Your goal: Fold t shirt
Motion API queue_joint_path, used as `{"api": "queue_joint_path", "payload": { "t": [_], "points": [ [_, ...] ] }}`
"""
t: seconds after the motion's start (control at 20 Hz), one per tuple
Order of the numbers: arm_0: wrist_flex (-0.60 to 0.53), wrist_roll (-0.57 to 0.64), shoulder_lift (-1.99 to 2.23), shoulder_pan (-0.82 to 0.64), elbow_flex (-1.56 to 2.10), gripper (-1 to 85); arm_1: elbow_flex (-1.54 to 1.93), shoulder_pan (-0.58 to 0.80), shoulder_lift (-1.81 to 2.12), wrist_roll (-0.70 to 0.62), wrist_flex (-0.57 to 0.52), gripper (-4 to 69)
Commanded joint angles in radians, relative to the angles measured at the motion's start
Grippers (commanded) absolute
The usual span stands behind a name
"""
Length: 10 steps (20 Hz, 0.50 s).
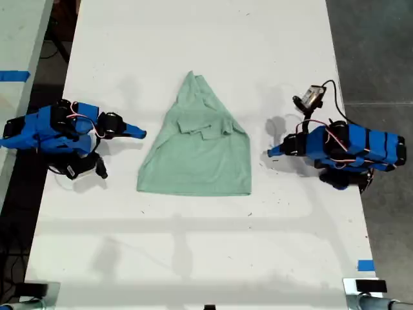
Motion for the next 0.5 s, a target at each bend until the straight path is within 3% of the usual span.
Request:
{"api": "queue_joint_path", "payload": {
  "t": [0.0,0.45],
  "points": [
    [0.002,-0.012,0.008,-0.017,0.009,-0.1,0.057,0.009,0.015,0.015,0.006,1.5],
    [0.023,-0.015,0.008,-0.034,0.003,-0.1,0.058,0.009,0.015,0.021,0.009,1.5]
  ]
}}
